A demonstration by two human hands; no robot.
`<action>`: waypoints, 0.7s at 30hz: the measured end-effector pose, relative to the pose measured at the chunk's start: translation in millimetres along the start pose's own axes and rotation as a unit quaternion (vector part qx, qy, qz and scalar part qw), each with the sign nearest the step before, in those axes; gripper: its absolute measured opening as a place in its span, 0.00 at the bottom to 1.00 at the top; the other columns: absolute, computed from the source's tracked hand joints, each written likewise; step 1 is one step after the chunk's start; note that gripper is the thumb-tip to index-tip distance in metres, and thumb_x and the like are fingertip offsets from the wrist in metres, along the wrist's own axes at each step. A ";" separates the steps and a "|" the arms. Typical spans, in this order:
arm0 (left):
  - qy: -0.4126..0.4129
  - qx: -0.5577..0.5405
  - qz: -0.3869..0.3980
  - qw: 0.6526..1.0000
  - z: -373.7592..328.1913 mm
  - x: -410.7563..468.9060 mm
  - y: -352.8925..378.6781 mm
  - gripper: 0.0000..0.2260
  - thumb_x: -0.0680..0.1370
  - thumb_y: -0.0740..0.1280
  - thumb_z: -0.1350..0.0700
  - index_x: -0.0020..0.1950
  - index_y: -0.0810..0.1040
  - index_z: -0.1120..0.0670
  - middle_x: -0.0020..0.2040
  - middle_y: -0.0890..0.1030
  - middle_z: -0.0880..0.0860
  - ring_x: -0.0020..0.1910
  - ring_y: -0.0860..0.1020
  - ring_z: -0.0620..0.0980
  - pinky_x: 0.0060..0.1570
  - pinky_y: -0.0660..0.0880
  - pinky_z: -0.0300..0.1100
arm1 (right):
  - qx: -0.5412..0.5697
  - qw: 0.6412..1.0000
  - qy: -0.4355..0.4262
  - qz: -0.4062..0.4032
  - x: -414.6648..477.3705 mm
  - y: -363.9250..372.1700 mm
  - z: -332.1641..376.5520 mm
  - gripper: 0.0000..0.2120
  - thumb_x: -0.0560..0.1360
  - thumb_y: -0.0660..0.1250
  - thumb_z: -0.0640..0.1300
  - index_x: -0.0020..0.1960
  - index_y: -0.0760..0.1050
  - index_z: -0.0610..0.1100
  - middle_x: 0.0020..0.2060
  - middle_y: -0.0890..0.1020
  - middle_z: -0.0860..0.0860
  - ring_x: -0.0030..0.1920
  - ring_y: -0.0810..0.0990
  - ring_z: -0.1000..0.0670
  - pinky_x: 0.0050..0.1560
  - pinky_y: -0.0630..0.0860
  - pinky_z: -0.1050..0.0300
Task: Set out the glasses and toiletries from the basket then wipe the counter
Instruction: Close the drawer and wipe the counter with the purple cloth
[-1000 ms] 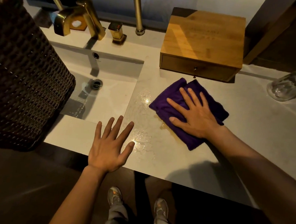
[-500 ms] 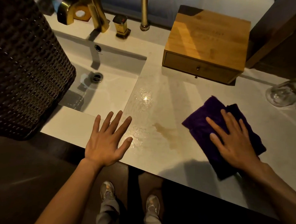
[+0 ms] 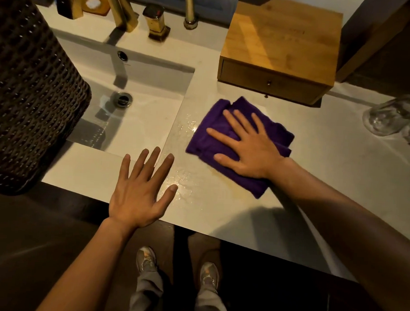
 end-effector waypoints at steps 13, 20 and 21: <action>-0.013 0.007 0.006 1.000 -1.6 -1.7 -5.4 0.31 0.81 0.43 0.33 0.83 0.46 0.40 0.85 0.52 0.52 0.84 0.48 0.52 0.81 0.46 0.62 | 0.047 0.982 0.180 -0.002 -143.1 16.4 -67.8 0.31 0.78 0.44 0.72 0.79 0.45 0.68 0.82 0.43 0.50 0.81 0.43 0.46 0.78 0.43 0.39; -0.014 -0.012 0.009 1.000 -1.7 -2.7 -7.4 0.31 0.82 0.45 0.34 0.83 0.50 0.41 0.85 0.53 0.53 0.84 0.49 0.54 0.80 0.45 0.62 | 0.102 0.837 0.532 -0.071 -210.1 31.8 -10.5 0.33 0.77 0.46 0.67 0.80 0.55 0.59 0.81 0.51 0.41 0.80 0.50 0.38 0.76 0.48 0.32; -0.014 -0.019 0.007 1.000 -2.3 -2.8 -7.9 0.30 0.82 0.46 0.34 0.83 0.51 0.42 0.85 0.53 0.53 0.84 0.50 0.54 0.80 0.45 0.62 | 0.105 0.828 0.545 -0.079 -203.2 32.8 8.7 0.33 0.78 0.48 0.66 0.80 0.55 0.57 0.80 0.52 0.39 0.79 0.51 0.36 0.76 0.49 0.31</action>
Point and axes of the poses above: each hand's wrist, its own x-axis towards the middle knuckle, its own y-axis out of the palm, z = x × y, the point moved 5 cm from there along x, towards the middle knuckle
